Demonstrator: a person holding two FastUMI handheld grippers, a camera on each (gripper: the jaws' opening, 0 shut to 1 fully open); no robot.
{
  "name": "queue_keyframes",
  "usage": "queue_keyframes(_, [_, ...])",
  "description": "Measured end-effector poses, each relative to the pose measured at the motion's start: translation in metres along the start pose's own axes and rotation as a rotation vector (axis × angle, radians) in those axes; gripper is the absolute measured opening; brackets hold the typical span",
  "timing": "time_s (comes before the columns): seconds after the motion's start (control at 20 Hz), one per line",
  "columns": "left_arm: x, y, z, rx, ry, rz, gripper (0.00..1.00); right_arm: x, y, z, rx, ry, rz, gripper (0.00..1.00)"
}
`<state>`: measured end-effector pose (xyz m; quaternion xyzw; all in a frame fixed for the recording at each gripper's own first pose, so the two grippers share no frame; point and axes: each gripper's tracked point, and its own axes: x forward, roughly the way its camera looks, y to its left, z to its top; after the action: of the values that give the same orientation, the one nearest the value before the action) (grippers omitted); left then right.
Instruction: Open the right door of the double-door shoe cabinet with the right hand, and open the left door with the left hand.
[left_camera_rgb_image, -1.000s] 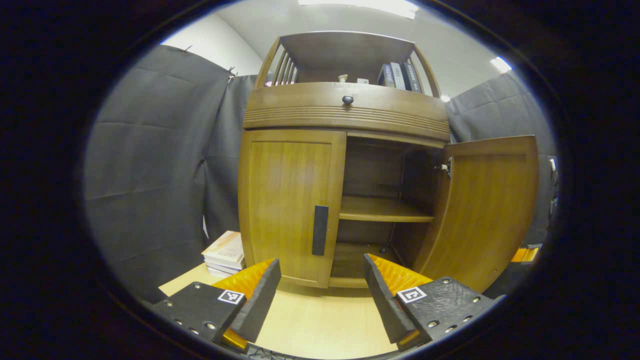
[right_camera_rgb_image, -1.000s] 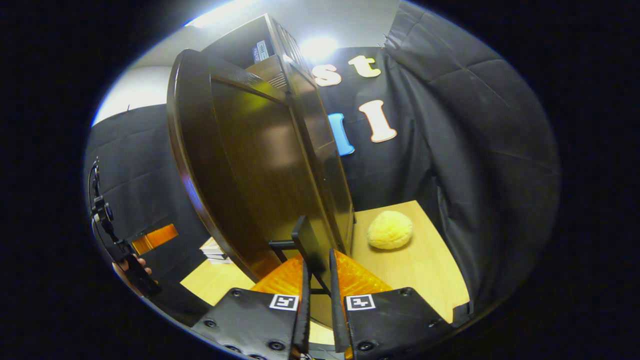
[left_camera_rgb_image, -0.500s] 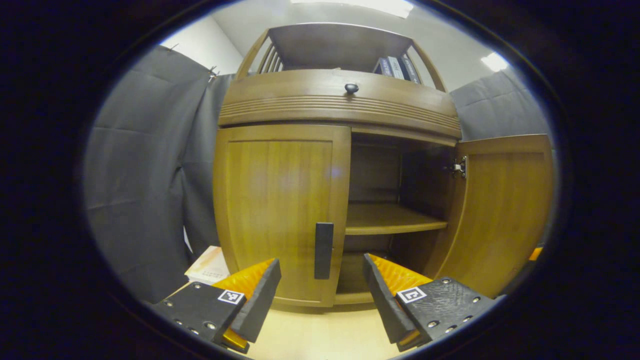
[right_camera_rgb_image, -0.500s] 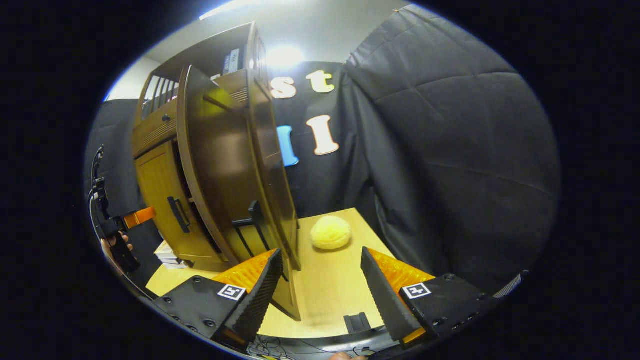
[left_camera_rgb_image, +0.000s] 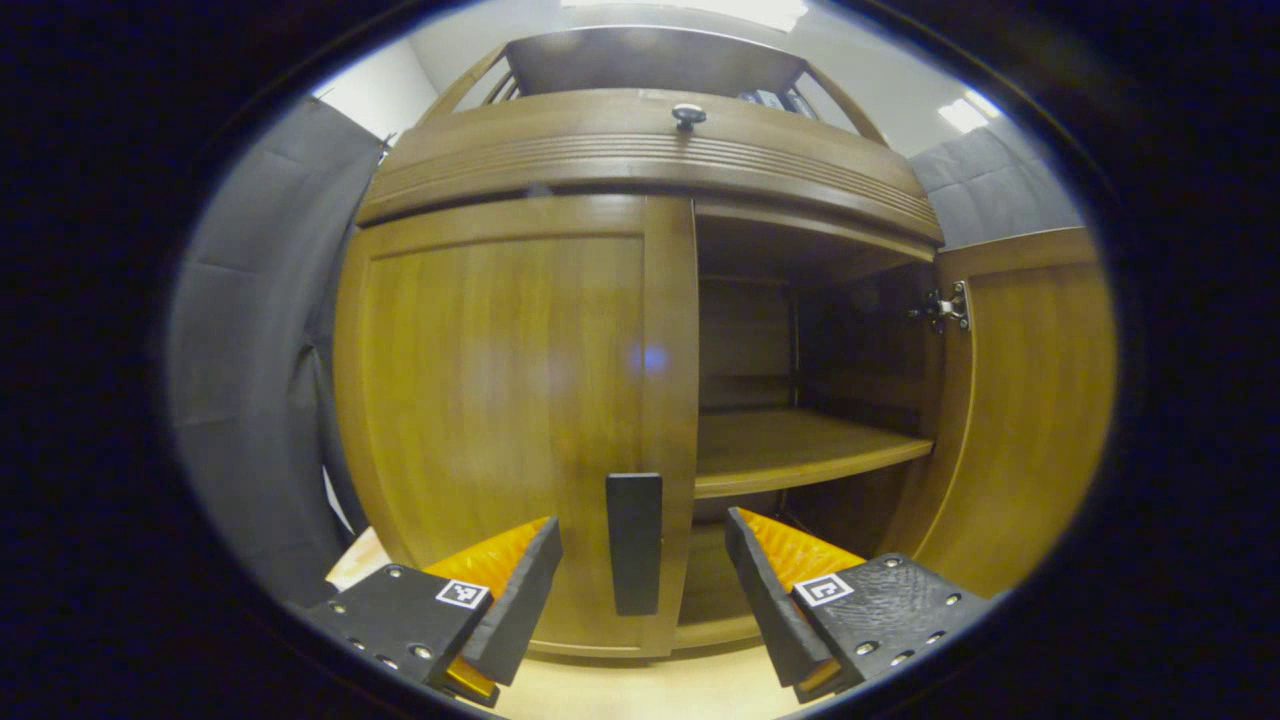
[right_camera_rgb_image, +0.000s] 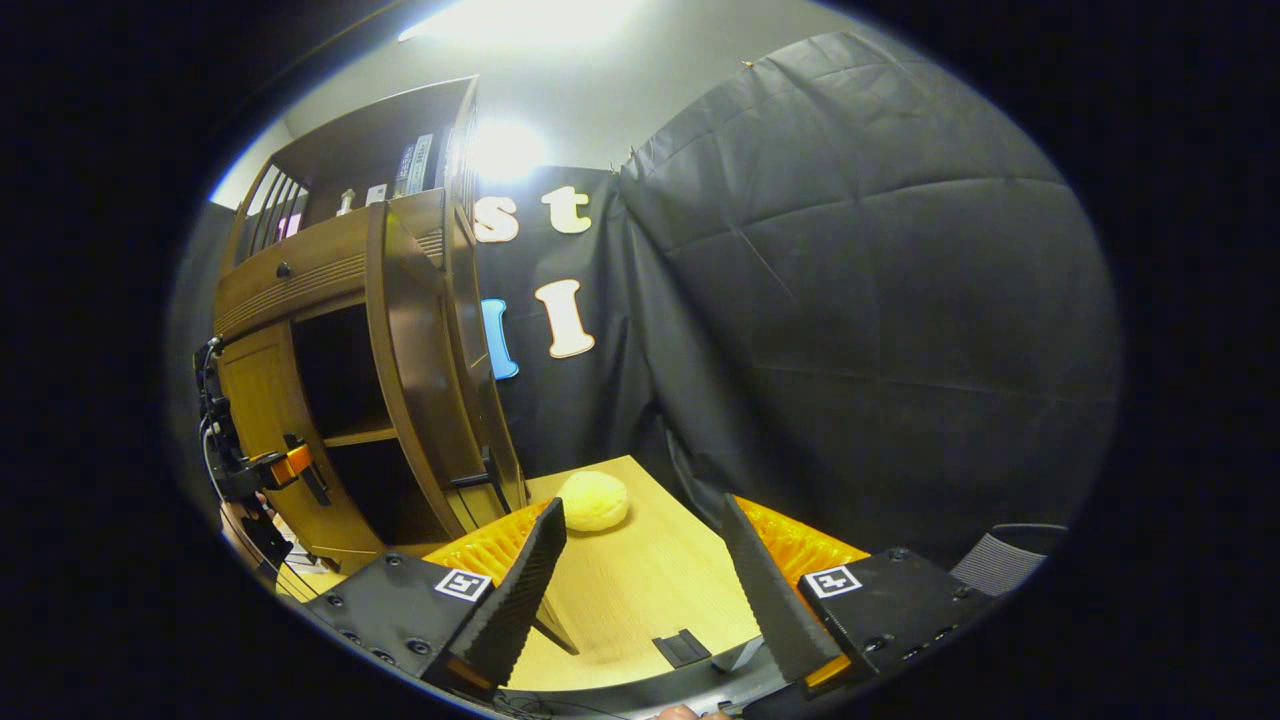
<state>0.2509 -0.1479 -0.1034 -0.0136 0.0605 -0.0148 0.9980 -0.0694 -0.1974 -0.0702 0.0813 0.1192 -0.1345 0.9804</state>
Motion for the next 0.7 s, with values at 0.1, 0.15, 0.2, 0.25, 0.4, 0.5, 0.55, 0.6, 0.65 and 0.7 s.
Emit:
queue_keyframes(0.1, [0.012, 0.005, -0.005, -0.017, 0.003, 0.008, 0.96, -0.007, 0.003, -0.003, -0.007, 0.010, -0.010, 0.98])
queue_keyframes(0.15, [0.018, 0.009, -0.007, -0.017, 0.002, 0.013, 0.96, -0.010, 0.006, -0.005, -0.008, 0.016, -0.013, 0.98])
queue_keyframes(0.2, [0.019, 0.015, -0.011, -0.012, 0.004, 0.035, 0.82, -0.012, 0.010, -0.006, -0.008, 0.020, -0.012, 0.98])
queue_keyframes(0.25, [0.021, 0.011, -0.010, -0.020, 0.001, 0.015, 0.68, -0.014, 0.015, -0.006, -0.011, 0.020, -0.006, 0.98])
queue_keyframes(0.4, [0.028, 0.010, -0.012, 0.000, -0.011, 0.017, 0.51, -0.016, 0.025, -0.008, -0.031, 0.015, 0.002, 0.98])
queue_keyframes(0.5, [0.029, 0.009, -0.011, -0.007, -0.015, 0.007, 0.46, -0.016, 0.029, -0.010, -0.036, 0.021, 0.005, 0.92])
queue_keyframes(0.55, [0.029, 0.008, -0.011, -0.012, -0.016, 0.003, 0.44, -0.017, 0.032, -0.011, -0.035, 0.022, 0.009, 0.92])
queue_keyframes(0.6, [0.030, 0.009, -0.011, -0.012, -0.013, 0.003, 0.42, -0.018, 0.036, -0.010, -0.037, 0.021, 0.011, 0.92])
queue_keyframes(0.65, [0.030, 0.009, -0.013, -0.005, -0.005, 0.004, 0.46, -0.019, 0.037, -0.011, -0.041, 0.019, 0.012, 0.92])
queue_keyframes(0.7, [0.030, 0.008, -0.012, 0.002, -0.011, 0.004, 0.50, -0.020, 0.041, -0.012, -0.047, 0.018, 0.016, 0.92])
